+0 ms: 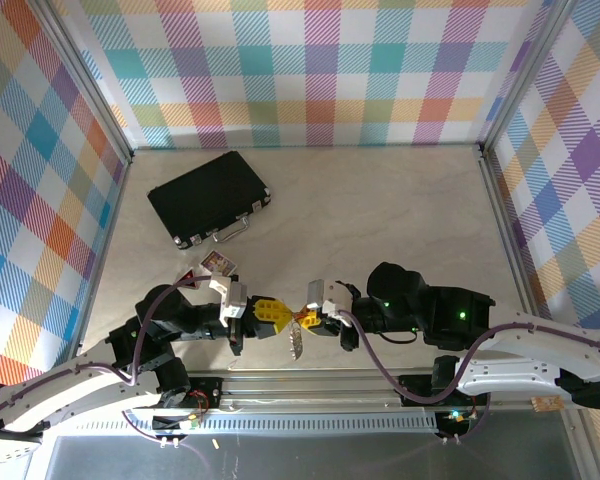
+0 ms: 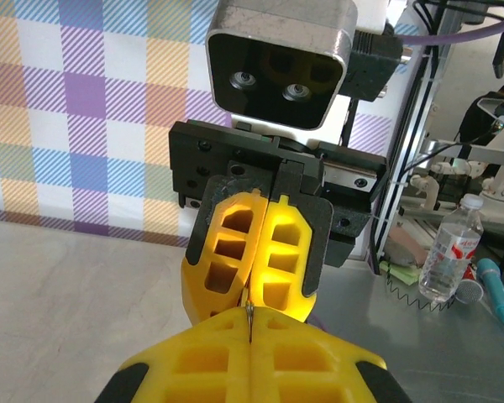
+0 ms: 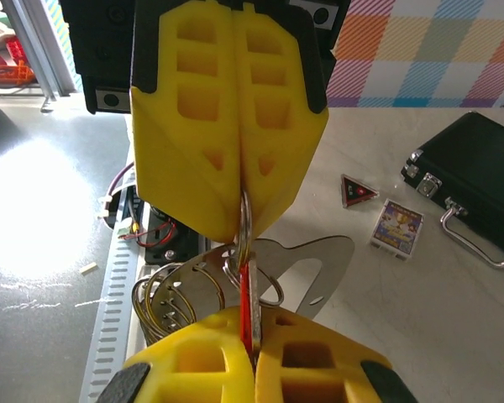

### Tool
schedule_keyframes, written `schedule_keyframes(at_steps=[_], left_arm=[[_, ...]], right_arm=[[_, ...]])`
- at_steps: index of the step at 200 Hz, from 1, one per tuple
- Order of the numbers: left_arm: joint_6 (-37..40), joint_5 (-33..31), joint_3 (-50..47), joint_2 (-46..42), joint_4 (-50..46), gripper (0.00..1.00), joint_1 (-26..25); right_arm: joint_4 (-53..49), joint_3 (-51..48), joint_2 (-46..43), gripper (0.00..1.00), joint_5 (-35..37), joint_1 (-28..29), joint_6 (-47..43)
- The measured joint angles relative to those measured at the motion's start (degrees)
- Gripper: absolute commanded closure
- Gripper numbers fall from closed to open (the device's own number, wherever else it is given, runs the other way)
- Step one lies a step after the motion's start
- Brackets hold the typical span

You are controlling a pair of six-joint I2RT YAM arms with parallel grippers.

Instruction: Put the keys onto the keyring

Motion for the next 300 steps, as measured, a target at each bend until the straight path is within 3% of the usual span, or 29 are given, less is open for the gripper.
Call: schedule_keyframes(at_steps=[300], left_arm=[[2.6,-2.4,3.9,4.5,-8.9,1.00,0.0]], right_arm=[[-4.5,0.0,-1.2,1.00,4.8,-0.1,-2.0]])
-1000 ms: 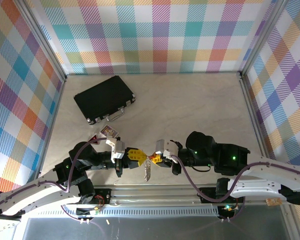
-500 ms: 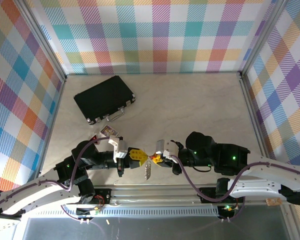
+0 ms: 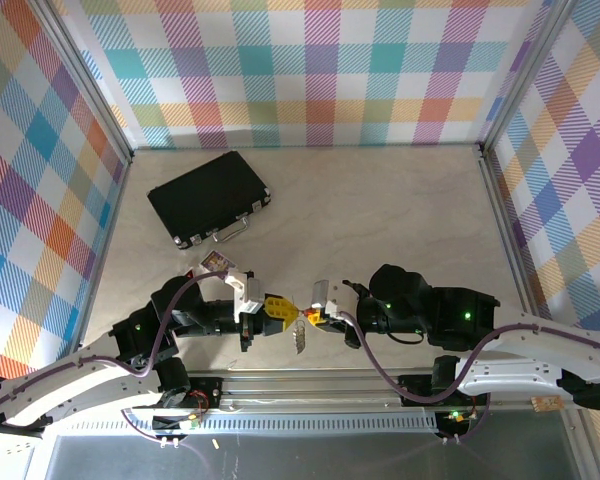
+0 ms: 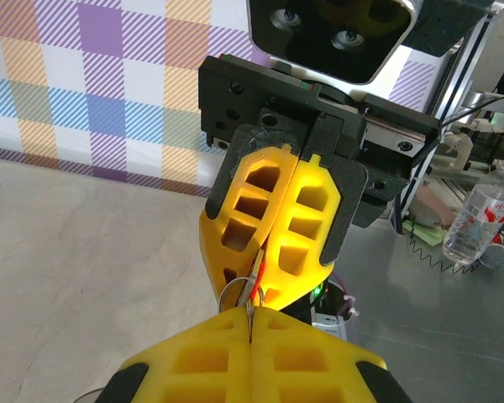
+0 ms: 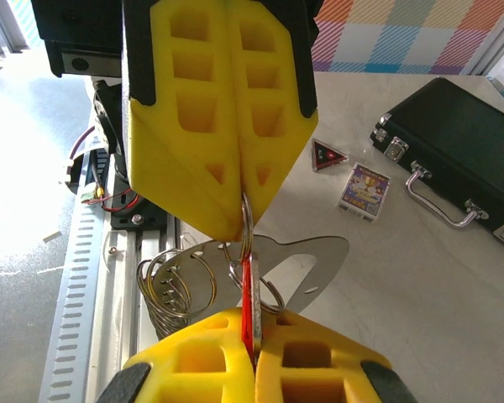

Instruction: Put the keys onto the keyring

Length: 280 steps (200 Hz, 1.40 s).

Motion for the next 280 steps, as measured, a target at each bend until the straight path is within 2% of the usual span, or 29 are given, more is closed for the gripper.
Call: schedule_keyframes(at_steps=[140,175,204,225,234,270,280], left_arm=[[0.5,0.2,1.3,1.8,-2.6,1.00,0.0],[0.5,-0.6,1.0,1.3,-3.8,0.64,0.0],[0.2,-2.6,-0.2,0.2,-4.0,0.44,0.0],[0.0,-4.6,-1.3,-1.9,-4.2,0.37,0.0],[0.3,-5.5,-1.8,-2.7,-4.2,0.27,0.0],[-0.2,-8.7,-2.9,-4.7,-4.7,0.01,0.0],[-0.1,-9.2,-3.1,-5.0,-4.8,0.00,0.0]], right_arm=[[-0.7,0.0,-0.2,1.00,3.4,0.6,-4.1],[0.5,0.4,0.6,1.00,4.4,1.2,-5.0],[0.6,2.6,1.1,1.00,5.7,1.4,-5.7],[0.4,4.8,2.2,1.00,7.3,1.4,-6.0],[-0.1,5.9,2.8,1.00,7.9,1.5,-6.0],[-3.9,10.0,5.8,1.00,11.0,1.5,-6.4],[-5.2,11.1,7.0,1.00,12.1,1.5,-6.4]])
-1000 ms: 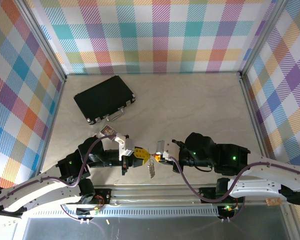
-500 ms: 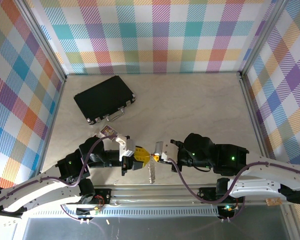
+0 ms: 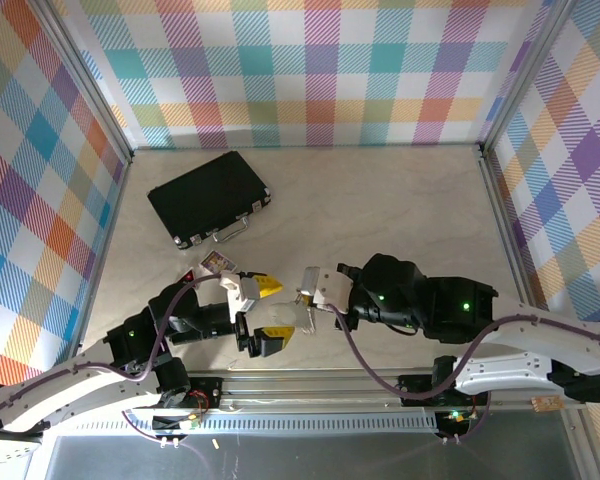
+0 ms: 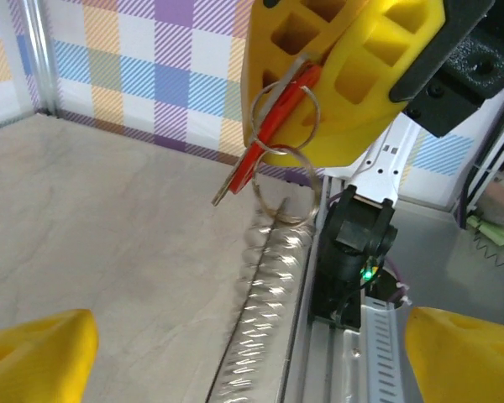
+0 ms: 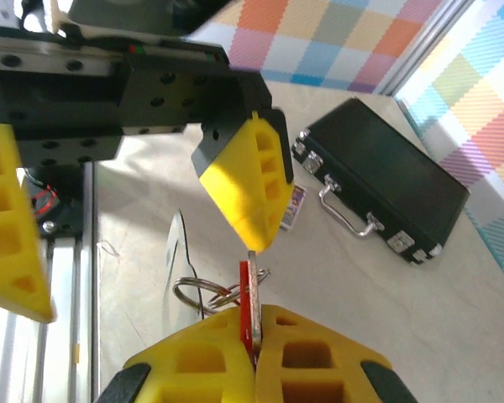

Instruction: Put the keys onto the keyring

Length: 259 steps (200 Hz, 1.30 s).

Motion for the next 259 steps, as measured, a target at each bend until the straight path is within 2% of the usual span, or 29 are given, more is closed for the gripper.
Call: schedule_keyframes(at_steps=[52,102,177,259], left_arm=[[0.0,-2.9,-2.3,-1.6,0.1,0.00,0.0],[-0.4,-7.1,-4.3,-4.3,0.2,0.00,0.0],[-1.9,-12.1,-6.3,-7.1,0.3,0.00,0.0],[-2.9,-12.6,-6.9,-8.4,0.2,0.00,0.0]], right_arm=[[-5.4,4.1,5.2,1.00,6.7,-0.4,0.7],[-9.8,8.6,9.7,1.00,7.3,-7.1,5.1],[-11.0,9.9,16.3,1.00,0.7,-19.3,7.2],[-5.9,14.4,28.1,1.00,-9.5,-30.0,8.1]])
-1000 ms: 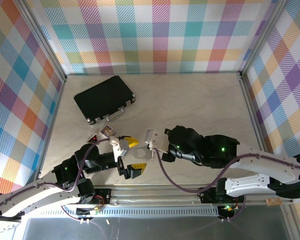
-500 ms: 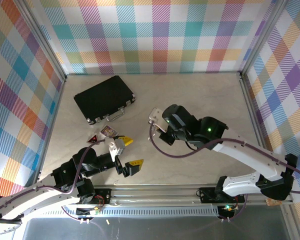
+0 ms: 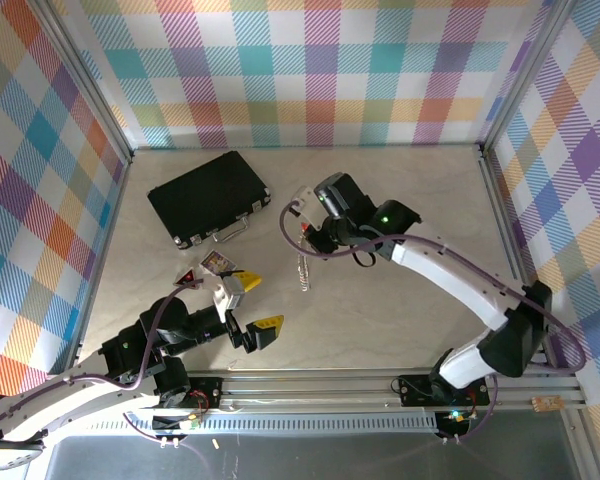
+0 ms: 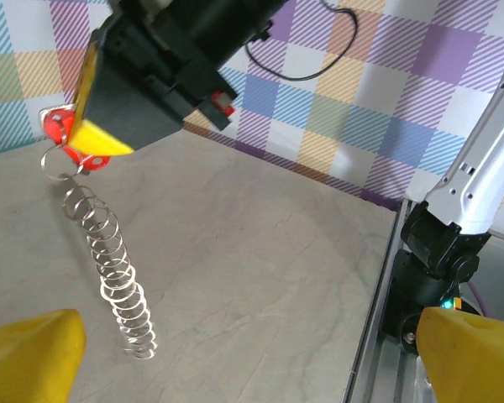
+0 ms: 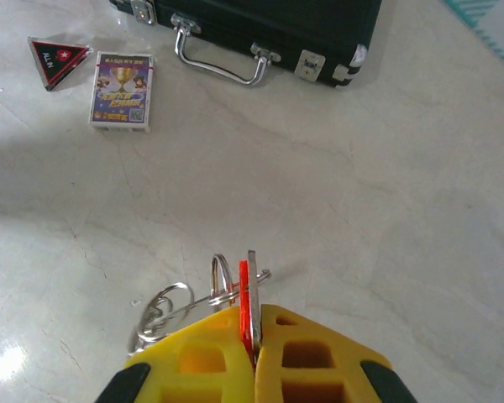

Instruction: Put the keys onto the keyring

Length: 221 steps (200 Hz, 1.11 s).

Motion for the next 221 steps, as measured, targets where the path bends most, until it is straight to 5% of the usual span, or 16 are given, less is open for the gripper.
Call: schedule_keyframes(at_steps=[103,221], left_arm=[[-1.7,0.0,-0.4,-3.7,-0.4,0.00,0.0],[-2.8,-0.7,-1.6,-5.6,-2.1,0.00,0.0]], right_arm=[[6.2,7.4,14.8,1.00,-8.1,-7.2,1.9],[7.6,11.8,21.7,1.00,-11.6,-7.7,3.5]])
